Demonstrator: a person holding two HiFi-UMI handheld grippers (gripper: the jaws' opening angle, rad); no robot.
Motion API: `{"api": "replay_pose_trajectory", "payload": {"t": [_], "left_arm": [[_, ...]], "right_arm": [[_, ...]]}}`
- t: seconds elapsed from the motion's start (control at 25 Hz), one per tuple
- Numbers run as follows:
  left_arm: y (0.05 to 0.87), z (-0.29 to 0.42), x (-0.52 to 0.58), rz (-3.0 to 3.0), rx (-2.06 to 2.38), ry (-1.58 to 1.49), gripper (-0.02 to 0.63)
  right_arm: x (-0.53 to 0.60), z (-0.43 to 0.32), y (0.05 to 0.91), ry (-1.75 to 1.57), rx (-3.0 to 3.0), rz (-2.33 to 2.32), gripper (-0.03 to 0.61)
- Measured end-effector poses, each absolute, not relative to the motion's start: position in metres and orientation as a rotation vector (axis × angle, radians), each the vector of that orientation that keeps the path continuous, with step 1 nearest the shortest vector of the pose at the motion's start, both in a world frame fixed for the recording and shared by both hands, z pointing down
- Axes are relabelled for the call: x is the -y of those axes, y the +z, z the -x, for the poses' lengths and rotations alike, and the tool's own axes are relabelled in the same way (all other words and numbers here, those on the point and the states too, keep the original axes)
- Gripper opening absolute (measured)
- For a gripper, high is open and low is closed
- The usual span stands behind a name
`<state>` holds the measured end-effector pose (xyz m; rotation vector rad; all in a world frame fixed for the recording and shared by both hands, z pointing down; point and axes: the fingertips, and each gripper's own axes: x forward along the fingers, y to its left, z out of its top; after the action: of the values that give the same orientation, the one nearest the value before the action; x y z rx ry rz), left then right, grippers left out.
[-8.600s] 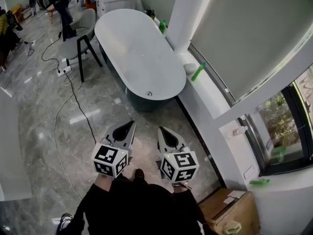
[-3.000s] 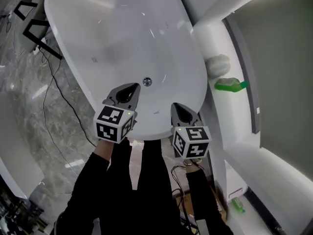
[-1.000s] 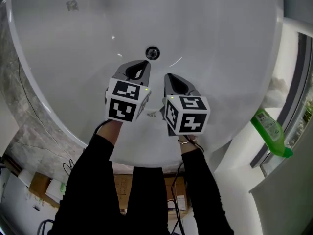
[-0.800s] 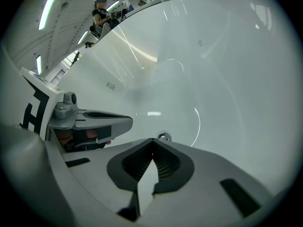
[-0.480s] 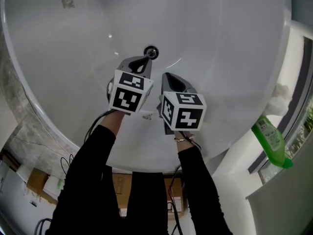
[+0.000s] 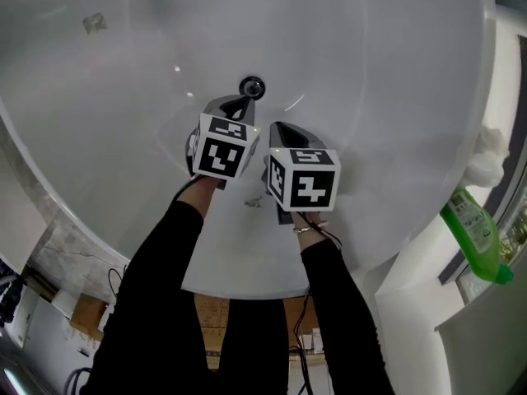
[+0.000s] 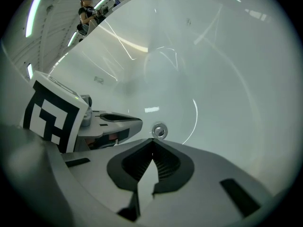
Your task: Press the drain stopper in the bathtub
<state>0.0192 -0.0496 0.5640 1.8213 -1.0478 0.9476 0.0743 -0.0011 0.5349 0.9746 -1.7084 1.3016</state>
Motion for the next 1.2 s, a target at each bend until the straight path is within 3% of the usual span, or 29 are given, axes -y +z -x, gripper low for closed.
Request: {"api": "replay_pose_trajectory", "payload": {"t": [0.68,1.2], "left_arm": [[0.667,-0.019,0.052,-1.778,0.981,1.014,0.006],[0.699,-0.025,0.047,-1.760,0.977,1.054,0.006]], "right_arm": [[0.007,-0.063,0.589,1.336,1.650,-1.028,0.002],[0.007,-0.074,0.611,1.361,1.619,-1.026,0.002]]}}
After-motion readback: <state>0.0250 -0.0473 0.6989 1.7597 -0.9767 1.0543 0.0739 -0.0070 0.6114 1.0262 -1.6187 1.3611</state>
